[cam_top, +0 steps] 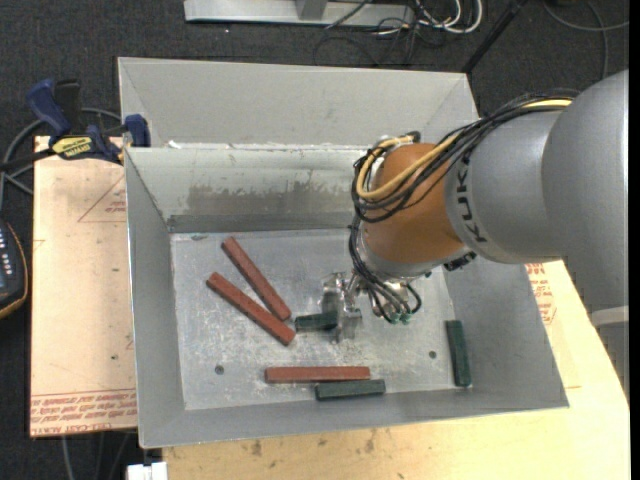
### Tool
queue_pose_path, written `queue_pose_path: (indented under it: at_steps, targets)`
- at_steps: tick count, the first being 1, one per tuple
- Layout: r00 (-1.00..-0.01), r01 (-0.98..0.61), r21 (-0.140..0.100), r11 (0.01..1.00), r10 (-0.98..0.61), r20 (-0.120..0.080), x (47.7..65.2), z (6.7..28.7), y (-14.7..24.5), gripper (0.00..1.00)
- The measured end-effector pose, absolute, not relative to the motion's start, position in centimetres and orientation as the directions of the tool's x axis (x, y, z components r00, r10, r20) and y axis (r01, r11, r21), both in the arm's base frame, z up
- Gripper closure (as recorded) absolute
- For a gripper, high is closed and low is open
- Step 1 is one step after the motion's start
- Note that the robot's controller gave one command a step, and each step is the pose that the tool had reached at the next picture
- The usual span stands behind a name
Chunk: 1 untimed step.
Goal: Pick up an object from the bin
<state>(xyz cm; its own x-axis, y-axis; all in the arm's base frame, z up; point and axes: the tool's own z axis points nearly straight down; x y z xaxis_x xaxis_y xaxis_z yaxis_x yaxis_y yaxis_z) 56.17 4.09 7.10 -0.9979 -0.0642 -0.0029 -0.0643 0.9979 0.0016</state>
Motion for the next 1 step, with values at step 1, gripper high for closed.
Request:
queue_pose_path:
  at_steps: [1]
  targets:
    - [-0.996,-0.087,0.002,0.996,-0.087,-0.011,54.8,23.31,7.43,1.0]
